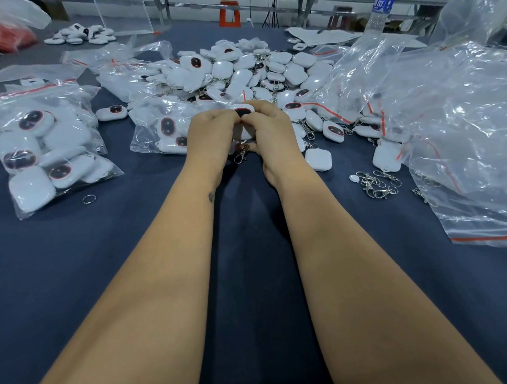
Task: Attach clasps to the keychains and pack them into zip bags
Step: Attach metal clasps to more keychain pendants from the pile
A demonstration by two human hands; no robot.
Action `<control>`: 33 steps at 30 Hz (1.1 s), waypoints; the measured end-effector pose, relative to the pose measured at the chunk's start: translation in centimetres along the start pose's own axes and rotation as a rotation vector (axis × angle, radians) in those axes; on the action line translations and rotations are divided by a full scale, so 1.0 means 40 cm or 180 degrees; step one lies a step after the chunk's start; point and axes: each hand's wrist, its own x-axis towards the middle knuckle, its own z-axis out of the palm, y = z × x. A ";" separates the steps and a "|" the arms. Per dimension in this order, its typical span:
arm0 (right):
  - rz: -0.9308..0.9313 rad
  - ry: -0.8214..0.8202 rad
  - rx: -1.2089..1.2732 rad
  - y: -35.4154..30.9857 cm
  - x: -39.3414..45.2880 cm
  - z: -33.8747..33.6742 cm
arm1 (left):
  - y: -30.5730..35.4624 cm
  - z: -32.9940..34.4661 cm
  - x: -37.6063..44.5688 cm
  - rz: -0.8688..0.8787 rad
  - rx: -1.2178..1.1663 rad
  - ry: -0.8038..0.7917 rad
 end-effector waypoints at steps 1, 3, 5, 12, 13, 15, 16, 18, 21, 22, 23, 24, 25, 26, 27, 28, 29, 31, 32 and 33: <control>0.0008 -0.0007 0.0030 0.000 0.000 -0.001 | -0.001 0.000 -0.001 0.0015 -0.0004 -0.0008; 0.0000 -0.0004 0.0034 0.001 0.000 -0.001 | -0.002 -0.001 -0.001 0.0074 -0.0024 -0.0067; -0.0014 -0.0002 0.0020 0.003 0.000 -0.001 | -0.004 -0.001 -0.002 0.0134 0.0000 -0.0108; 0.0019 0.0007 -0.0005 0.001 -0.002 -0.001 | -0.006 0.002 0.002 0.0189 0.0199 -0.0076; 0.0017 0.0012 -0.0013 0.001 -0.002 -0.001 | -0.006 0.002 0.002 0.0189 0.0210 -0.0075; 0.0019 0.0019 -0.0018 -0.001 -0.004 0.000 | -0.006 0.002 0.003 0.0180 0.0241 -0.0063; 0.0020 0.0017 -0.0015 -0.002 -0.005 0.001 | -0.006 0.002 0.003 0.0174 0.0245 -0.0051; 0.0017 0.0011 -0.0008 -0.003 -0.006 0.002 | -0.006 0.004 0.001 0.0180 0.0155 -0.0035; 0.0017 0.0068 0.0044 -0.005 -0.008 0.005 | -0.003 0.006 -0.004 0.0190 0.0012 0.0017; 0.0032 0.0119 0.0121 -0.007 -0.008 0.006 | -0.004 0.007 -0.004 0.0204 -0.0025 0.0052; 0.0067 0.0189 0.0242 -0.009 -0.008 0.005 | -0.005 0.007 -0.004 0.0229 -0.0064 0.0086; 0.0122 0.0276 0.0389 -0.012 -0.008 0.004 | -0.006 0.008 -0.003 0.0283 -0.0068 0.0112; 0.0190 0.0364 0.0557 -0.015 -0.008 0.001 | -0.009 0.008 -0.003 0.0372 0.0030 0.0135; 0.0242 0.0438 0.0709 -0.016 -0.006 -0.002 | -0.012 0.009 -0.005 0.0498 0.0247 0.0151; 0.0263 0.0491 0.0832 -0.017 -0.004 -0.006 | -0.018 0.011 -0.007 0.0629 0.0514 0.0152; 0.0260 0.0536 0.0933 -0.018 -0.001 -0.009 | -0.023 0.012 -0.008 0.0744 0.0764 0.0153; 0.0248 0.0584 0.1045 -0.020 0.000 -0.011 | -0.027 0.014 -0.010 0.0825 0.0985 0.0160; 0.0229 0.0716 0.1347 -0.024 0.003 -0.015 | -0.030 0.018 -0.012 0.0927 0.1447 0.0168; 0.0241 0.0778 0.1507 -0.025 0.004 -0.015 | -0.032 0.020 -0.012 0.0989 0.1776 0.0142; 0.0259 0.0821 0.1647 -0.026 0.006 -0.016 | -0.034 0.023 -0.013 0.1074 0.2156 0.0100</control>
